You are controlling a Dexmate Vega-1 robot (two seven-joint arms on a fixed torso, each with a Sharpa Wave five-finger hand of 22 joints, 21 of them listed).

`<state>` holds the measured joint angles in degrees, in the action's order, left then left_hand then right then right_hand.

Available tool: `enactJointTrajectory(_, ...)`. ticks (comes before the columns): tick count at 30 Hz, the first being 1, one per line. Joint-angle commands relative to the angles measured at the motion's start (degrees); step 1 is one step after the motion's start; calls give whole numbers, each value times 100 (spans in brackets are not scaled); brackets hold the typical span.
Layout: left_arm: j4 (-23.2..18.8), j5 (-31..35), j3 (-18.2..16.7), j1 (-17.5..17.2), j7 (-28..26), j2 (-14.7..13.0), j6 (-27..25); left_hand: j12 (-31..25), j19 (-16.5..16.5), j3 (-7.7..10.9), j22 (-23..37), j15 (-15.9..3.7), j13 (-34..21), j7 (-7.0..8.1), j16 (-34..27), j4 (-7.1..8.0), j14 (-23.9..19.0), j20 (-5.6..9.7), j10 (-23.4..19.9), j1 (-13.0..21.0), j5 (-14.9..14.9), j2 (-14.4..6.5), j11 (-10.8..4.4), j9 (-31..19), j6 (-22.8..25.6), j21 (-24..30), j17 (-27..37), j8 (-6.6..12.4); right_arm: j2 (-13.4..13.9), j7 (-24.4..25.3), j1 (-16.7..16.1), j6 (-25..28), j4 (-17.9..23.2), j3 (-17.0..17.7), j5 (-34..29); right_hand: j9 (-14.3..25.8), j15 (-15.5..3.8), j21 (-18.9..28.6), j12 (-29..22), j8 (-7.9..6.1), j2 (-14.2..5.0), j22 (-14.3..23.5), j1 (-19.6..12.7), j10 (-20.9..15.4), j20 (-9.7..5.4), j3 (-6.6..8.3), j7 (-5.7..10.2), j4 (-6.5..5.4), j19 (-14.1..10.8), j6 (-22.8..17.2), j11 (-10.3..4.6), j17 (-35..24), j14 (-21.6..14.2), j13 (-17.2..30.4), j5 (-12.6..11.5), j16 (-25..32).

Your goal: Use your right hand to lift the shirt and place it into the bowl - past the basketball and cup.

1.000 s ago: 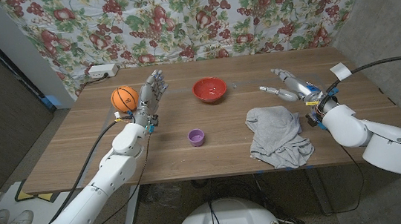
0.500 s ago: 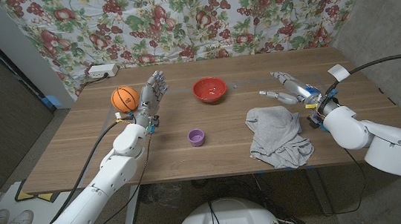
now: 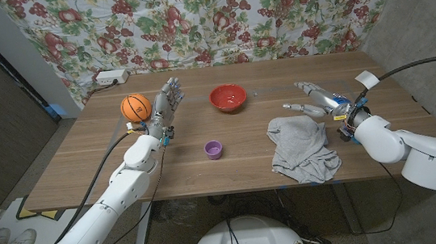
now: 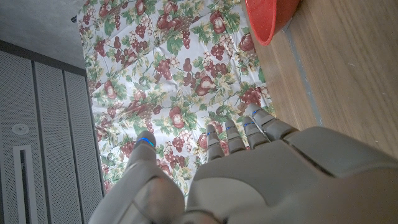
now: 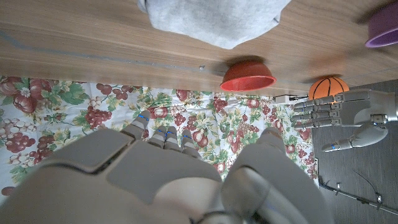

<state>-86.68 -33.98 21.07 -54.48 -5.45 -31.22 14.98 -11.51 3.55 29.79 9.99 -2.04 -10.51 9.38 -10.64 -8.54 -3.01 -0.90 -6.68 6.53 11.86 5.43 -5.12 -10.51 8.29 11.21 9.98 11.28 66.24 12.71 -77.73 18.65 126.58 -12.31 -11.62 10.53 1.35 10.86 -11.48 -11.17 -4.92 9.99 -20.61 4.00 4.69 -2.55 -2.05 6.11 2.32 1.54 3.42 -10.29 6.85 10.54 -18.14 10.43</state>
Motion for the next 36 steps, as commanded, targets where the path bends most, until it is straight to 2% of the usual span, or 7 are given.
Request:
enactJointTrajectory(1, -44, -2, -21, 14, 29, -64, -23, 9, 33, 33, 18, -65, -17, 5, -9, 16, -26, -7, -3, 83, -12, 16, -3, -25, 35, 1, 24, 5, 127, -317, 64, 12, 8, -125, -82, 24, -11, 59, -50, -11, 24, 18, -35, -44, 27, -38, -26, 7, -64, -4, 8, -5, -32, 12, -53, 27)
enactJointTrajectory(9, -31, -18, -18, 58, 99, -89, -42, 8, 36, 34, 19, -69, -17, 11, -9, 17, -25, -6, -4, 86, -14, 14, 5, -25, 56, 2, 24, 12, 176, -422, 171, 95, 31, -302, -201, 25, -13, 57, -36, 12, 25, 16, -64, -3, 40, -36, -47, 23, -78, 70, 3, -3, -36, 11, -65, 24)
enactJointTrajectory(11, -34, -18, -17, 59, 106, -92, -40, 10, 39, 34, 19, -64, -17, 15, -8, 18, -23, -3, 0, 88, -15, 14, 1, -26, 123, 3, 25, 37, 191, -354, 132, 101, 45, -301, -252, 27, -11, 49, -31, 98, 28, 15, -117, 20, 43, -30, -63, 51, -78, 363, 10, -1, -40, 11, -83, 21)
enactJointTrajectory(13, -34, -20, -12, 60, 122, -95, -37, 10, 38, 34, 19, -65, -17, 15, -8, 18, -21, -6, -2, 88, -16, 13, 0, -26, 141, 3, 25, 43, 208, -311, 111, 112, 53, -309, -304, 30, -4, 49, -30, 122, 31, 15, -139, 28, 37, -30, -87, 63, -89, 501, 12, 0, -52, 11, -92, 23)
enactJointTrajectory(21, -62, -44, -3, 57, 157, -92, -38, 7, 34, 34, 19, -66, -17, 11, -8, 19, -21, -7, -9, 90, -18, 13, 4, -26, 176, 1, 25, 50, 279, -442, 203, 180, 50, -468, -450, 33, -2, 50, -46, 22, 26, 14, -193, -4, 12, -21, -78, 87, -111, 357, 3, 1, -80, 10, -116, 28)
enactJointTrajectory(26, -93, -38, 2, 48, 142, -96, -56, 7, 37, 34, 19, -67, -17, 13, -9, 20, -24, -7, -9, 92, -18, 13, 13, -26, 183, 2, 25, 50, 281, -499, 259, 223, 26, -564, -501, 34, -7, 49, -49, 27, 25, 14, -209, -11, 15, -20, -70, 93, -117, 387, -17, 1, -92, 10, -125, 30)
enactJointTrajectory(36, -158, -19, 2, 18, 83, -109, -95, 6, 38, 35, 19, -64, -17, 3, -8, 21, -19, -7, -12, 96, -20, 13, -3, -25, 240, 2, 25, 61, 320, -627, 375, 254, -17, -749, -605, 35, 19, 18, -18, 8, 23, 15, -221, 74, 33, -26, -37, 93, -49, 367, 38, 0, -12, 10, -141, -4)
